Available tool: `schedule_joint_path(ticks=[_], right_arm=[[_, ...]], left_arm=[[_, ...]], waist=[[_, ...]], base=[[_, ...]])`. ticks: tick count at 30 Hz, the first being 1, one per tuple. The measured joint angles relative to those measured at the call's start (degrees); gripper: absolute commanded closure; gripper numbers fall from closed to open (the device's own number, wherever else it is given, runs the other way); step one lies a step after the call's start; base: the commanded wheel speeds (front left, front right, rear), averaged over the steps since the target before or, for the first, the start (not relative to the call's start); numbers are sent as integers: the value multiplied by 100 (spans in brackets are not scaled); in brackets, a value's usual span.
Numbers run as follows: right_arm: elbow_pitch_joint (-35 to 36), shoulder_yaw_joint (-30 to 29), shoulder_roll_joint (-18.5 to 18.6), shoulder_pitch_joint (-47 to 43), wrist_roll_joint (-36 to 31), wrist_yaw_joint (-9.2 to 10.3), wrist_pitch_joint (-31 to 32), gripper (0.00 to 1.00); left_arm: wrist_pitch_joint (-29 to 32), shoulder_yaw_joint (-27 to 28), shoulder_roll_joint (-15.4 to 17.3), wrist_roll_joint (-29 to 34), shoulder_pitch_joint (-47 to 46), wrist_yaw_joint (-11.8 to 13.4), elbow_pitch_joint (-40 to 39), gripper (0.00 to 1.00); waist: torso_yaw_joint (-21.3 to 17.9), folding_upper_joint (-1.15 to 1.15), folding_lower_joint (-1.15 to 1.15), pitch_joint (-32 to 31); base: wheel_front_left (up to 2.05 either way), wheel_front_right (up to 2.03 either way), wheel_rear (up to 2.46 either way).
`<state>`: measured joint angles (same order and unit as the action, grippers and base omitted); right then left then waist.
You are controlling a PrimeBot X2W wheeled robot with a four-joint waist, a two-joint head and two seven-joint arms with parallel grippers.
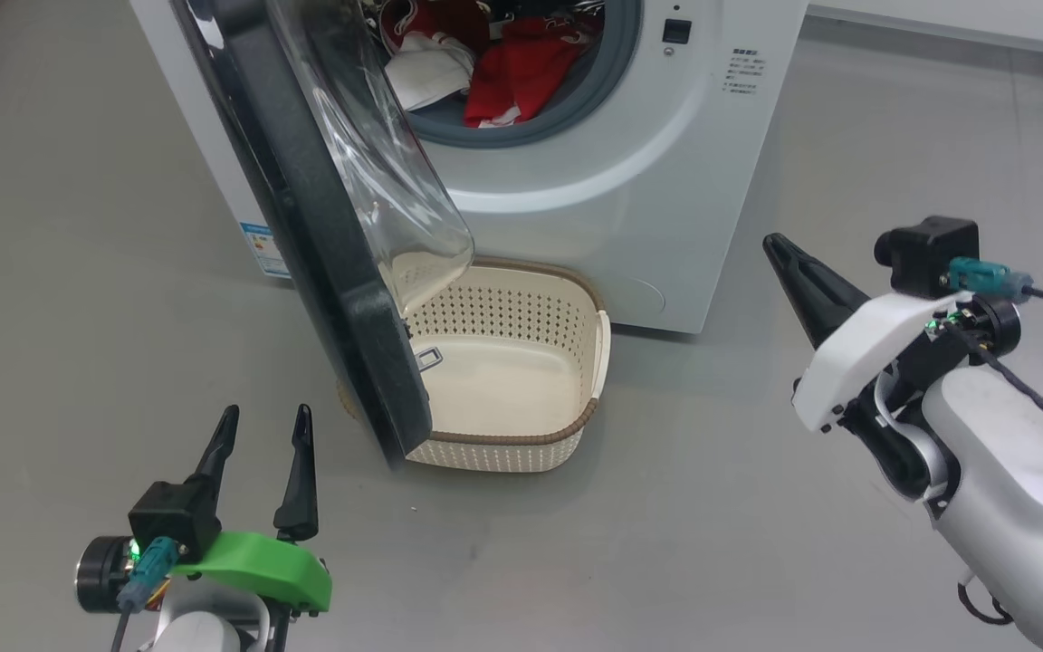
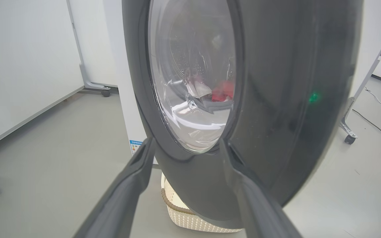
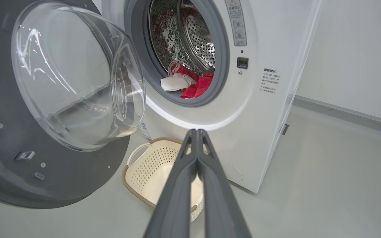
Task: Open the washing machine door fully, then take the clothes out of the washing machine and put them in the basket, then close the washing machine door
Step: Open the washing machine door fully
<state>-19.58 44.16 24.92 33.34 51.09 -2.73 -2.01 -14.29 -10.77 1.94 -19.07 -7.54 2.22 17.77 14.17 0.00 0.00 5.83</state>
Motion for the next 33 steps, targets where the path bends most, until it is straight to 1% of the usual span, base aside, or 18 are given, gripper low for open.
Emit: schedule_joint_path(ticks=[5, 6, 11, 13, 18, 22, 28, 33], right_arm=[[118, -18, 16, -522, -263, 359, -733, 100], [118, -18, 16, -522, -263, 359, -733, 100], [208, -105, -105, -1048, -294, 700, -1338, 100], [234, -152, -138, -1205, -343, 795, -1350, 100], [382, -355, -158, -1546, -516, 889, -1312, 100], [531, -699, -178, -1794, -586, 943, -1310, 100], [1025, -1423, -447, -2145, -973, 954, -1293, 100], [1199, -1804, -642, -2607, -1193, 955, -1293, 100]], left_arm=[[1, 122, 12, 33, 73, 1, -60, 0], [1, 122, 12, 33, 73, 1, -60, 0], [0, 224, 23, 54, 148, 9, -124, 0], [0, 291, 23, 54, 195, 25, -136, 0], [1, 371, 35, 70, 291, 26, -159, 0], [1, 399, 36, 98, 298, 25, -171, 0], [1, 472, 36, 102, 314, 14, -189, 0], [1, 501, 36, 104, 356, -8, -207, 0]], waist=[[-196, 0, 0, -127], [-196, 0, 0, -127], [-366, 0, 0, -228], [-426, 0, 0, -266], [-553, 0, 0, -349], [-603, 0, 0, -378], [-629, 0, 0, -382], [-638, 0, 0, -385]], base=[[0, 0, 0], [0, 0, 0], [0, 0, 0], [0, 0, 0], [0, 0, 0], [0, 0, 0], [0, 0, 0], [0, 0, 0]])
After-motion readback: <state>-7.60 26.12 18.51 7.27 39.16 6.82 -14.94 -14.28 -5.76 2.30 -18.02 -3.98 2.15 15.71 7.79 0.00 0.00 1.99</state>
